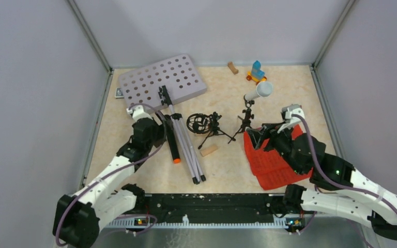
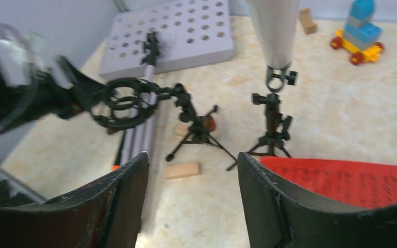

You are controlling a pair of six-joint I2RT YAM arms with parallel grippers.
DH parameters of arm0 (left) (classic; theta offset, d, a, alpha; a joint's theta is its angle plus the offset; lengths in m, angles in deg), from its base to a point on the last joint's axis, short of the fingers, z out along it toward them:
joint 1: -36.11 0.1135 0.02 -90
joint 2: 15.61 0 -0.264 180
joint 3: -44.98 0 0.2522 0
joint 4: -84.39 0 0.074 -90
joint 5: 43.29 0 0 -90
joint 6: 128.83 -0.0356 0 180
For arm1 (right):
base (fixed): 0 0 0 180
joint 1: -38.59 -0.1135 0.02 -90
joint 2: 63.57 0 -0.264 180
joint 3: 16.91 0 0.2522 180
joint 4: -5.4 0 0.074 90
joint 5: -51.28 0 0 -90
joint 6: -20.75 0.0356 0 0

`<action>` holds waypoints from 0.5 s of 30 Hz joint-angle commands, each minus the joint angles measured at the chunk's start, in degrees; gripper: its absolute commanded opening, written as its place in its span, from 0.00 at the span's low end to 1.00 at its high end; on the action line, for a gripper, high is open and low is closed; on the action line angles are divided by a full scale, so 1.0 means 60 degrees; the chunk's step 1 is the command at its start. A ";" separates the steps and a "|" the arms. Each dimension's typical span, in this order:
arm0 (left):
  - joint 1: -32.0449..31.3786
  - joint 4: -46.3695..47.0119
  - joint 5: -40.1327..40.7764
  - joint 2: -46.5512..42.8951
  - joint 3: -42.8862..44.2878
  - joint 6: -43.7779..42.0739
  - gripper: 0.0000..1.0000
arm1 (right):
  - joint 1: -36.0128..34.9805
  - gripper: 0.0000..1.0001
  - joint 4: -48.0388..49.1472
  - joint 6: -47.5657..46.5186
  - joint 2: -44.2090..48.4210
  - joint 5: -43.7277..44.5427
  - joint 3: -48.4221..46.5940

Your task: Pack up the instrument practice props

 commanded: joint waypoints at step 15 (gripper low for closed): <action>-0.0011 0.0057 -0.1410 -0.3975 0.1059 -0.3063 0.99 | 0.3922 0.71 0.7018 -0.2698 -0.1150 -0.2331 0.2977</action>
